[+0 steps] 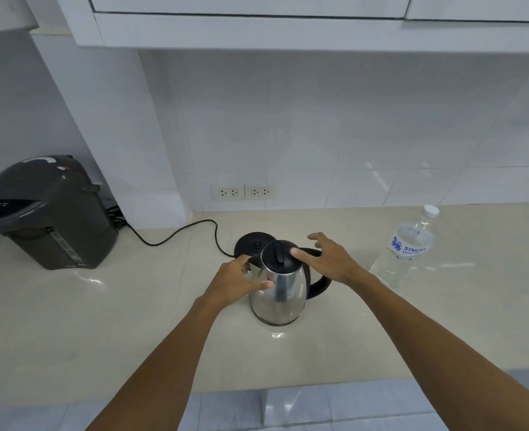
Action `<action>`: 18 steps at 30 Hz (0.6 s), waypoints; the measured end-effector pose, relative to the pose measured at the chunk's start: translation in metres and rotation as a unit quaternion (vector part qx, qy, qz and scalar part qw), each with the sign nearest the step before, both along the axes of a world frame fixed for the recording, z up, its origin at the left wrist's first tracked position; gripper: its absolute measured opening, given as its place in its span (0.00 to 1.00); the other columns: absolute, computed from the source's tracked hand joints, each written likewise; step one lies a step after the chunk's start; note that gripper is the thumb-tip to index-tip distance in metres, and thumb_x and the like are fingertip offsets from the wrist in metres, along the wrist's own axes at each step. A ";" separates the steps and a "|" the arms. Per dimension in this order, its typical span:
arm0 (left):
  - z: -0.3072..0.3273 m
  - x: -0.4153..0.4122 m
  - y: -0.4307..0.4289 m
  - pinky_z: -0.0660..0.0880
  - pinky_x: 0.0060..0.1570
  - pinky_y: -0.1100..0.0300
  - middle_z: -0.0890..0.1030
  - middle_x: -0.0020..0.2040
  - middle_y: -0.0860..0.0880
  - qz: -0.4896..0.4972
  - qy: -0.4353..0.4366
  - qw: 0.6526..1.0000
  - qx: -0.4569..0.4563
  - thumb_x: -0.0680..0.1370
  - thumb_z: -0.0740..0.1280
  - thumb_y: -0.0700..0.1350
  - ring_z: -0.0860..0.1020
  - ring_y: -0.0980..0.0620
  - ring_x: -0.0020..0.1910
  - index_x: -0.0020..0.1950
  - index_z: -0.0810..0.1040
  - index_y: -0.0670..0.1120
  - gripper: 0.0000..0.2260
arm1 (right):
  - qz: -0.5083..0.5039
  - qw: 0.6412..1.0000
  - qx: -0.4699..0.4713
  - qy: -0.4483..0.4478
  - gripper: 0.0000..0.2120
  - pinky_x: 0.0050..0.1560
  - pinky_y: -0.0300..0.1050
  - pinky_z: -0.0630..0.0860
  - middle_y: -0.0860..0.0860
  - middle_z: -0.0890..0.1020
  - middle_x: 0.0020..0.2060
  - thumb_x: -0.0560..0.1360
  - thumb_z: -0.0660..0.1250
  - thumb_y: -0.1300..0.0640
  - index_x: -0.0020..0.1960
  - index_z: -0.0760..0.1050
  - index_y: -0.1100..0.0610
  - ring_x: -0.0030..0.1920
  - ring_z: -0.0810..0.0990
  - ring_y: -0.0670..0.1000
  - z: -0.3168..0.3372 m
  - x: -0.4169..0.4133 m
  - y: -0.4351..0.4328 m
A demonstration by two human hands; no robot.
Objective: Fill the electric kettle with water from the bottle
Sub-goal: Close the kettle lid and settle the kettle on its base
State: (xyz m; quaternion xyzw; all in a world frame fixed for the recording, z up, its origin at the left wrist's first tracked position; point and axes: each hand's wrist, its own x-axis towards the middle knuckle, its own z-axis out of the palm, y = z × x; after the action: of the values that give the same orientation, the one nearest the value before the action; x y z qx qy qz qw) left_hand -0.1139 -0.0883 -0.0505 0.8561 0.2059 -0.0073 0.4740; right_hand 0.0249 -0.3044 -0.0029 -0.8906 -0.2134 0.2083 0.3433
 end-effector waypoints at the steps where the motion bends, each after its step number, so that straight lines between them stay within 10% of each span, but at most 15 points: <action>1: -0.002 0.000 0.000 0.75 0.64 0.55 0.81 0.66 0.51 0.001 0.000 1.000 -0.009 0.68 0.86 0.55 0.78 0.50 0.67 0.74 0.76 0.54 0.36 | 0.003 1.000 0.000 0.023 0.43 0.65 0.48 0.71 0.52 0.75 0.68 0.69 0.70 0.30 0.76 0.64 0.51 0.69 0.74 0.55 -0.004 0.004 -0.012; 9: -0.016 -0.001 -0.001 0.76 0.46 0.78 0.83 0.56 0.57 0.005 -0.019 0.999 -0.042 0.67 0.88 0.45 0.85 0.59 0.54 0.70 0.78 0.48 0.34 | 0.019 0.999 -0.031 -0.037 0.16 0.50 0.47 0.74 0.55 0.83 0.51 0.77 0.71 0.54 0.63 0.72 0.52 0.55 0.81 0.60 -0.050 0.020 -0.042; 18: 0.006 0.020 0.019 0.77 0.52 0.67 0.85 0.57 0.55 0.033 -0.048 0.997 -0.045 0.66 0.88 0.46 0.86 0.60 0.52 0.63 0.80 0.49 0.30 | 0.019 0.996 0.002 -0.090 0.12 0.48 0.51 0.76 0.57 0.83 0.45 0.81 0.67 0.52 0.62 0.72 0.54 0.47 0.80 0.59 -0.037 0.047 -0.018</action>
State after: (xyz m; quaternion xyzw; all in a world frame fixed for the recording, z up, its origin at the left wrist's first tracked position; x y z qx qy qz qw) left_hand -0.0939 -0.0689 -0.0450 0.8261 0.2103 0.0400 0.5213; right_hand 0.0719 -0.3228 -0.0399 -0.9007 -0.2603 0.1335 0.3211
